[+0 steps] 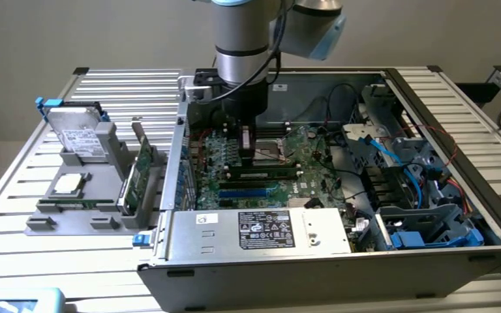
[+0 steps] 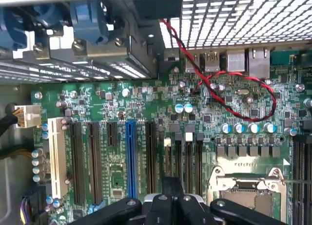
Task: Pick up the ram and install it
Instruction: 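Press down the ram until it locks into place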
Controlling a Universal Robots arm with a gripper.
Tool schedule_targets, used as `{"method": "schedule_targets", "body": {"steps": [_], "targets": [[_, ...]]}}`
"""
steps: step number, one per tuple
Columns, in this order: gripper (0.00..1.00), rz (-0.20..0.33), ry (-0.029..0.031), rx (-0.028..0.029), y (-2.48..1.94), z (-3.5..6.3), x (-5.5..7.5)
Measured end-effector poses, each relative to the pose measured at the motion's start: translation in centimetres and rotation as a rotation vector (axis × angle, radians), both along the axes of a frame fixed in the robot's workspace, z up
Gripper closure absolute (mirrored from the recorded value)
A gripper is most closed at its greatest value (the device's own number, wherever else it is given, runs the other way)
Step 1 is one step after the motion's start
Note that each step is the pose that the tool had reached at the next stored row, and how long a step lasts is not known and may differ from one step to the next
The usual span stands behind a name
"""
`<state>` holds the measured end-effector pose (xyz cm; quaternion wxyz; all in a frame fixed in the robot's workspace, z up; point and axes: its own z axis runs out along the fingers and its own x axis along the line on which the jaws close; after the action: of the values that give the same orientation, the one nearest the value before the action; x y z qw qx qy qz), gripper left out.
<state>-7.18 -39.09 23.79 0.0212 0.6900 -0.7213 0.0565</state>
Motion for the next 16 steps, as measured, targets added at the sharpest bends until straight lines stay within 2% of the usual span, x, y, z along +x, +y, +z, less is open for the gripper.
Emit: {"method": "schedule_targets", "body": {"steps": [11,16], "targets": [[0.89,0.004,0.0033,0.0,-0.12,0.35,3.6],[0.89,0.004,0.0037,-0.0001,-0.12,0.35,4.0]]}}
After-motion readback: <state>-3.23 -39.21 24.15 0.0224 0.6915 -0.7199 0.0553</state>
